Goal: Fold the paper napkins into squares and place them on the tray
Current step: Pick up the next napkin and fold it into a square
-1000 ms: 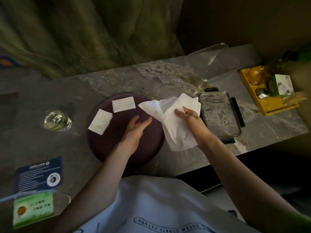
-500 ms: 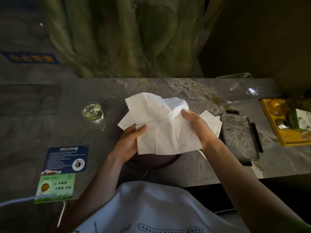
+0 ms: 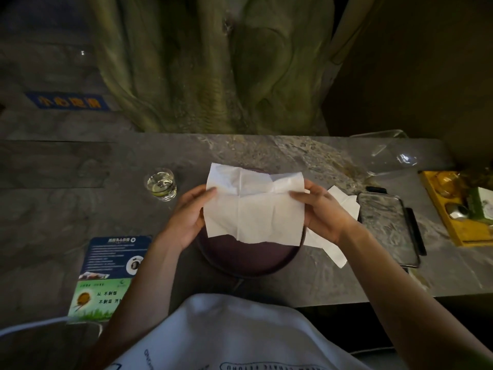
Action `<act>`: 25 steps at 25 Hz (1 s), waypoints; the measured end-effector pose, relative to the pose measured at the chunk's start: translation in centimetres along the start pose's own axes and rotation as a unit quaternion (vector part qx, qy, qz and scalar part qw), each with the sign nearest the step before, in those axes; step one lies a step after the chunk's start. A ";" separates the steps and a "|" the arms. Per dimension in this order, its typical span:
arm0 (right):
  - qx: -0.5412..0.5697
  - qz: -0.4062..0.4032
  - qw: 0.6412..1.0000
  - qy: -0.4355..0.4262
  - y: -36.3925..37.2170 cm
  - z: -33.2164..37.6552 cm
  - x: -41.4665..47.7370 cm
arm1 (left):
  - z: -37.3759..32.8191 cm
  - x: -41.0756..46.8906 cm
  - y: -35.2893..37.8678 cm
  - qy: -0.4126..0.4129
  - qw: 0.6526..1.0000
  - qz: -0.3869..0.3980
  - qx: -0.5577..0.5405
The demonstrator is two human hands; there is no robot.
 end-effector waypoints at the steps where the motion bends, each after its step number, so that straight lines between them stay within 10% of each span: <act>1: -0.007 0.009 1.000 0.002 0.0 0.2 -0.2 | -0.3 0.0 -0.2 0.003 1.000 0.000 0.000; 25: -0.153 0.044 0.979 -0.127 1.1 4.8 -1.0 | -3.7 -0.6 -0.8 0.016 0.999 0.033 0.022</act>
Point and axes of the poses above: each hand's wrist, its own x-axis towards the middle knuckle, its own y-axis out of the palm, z = x × y, the point moved 6 cm from there along x, towards the middle knuckle
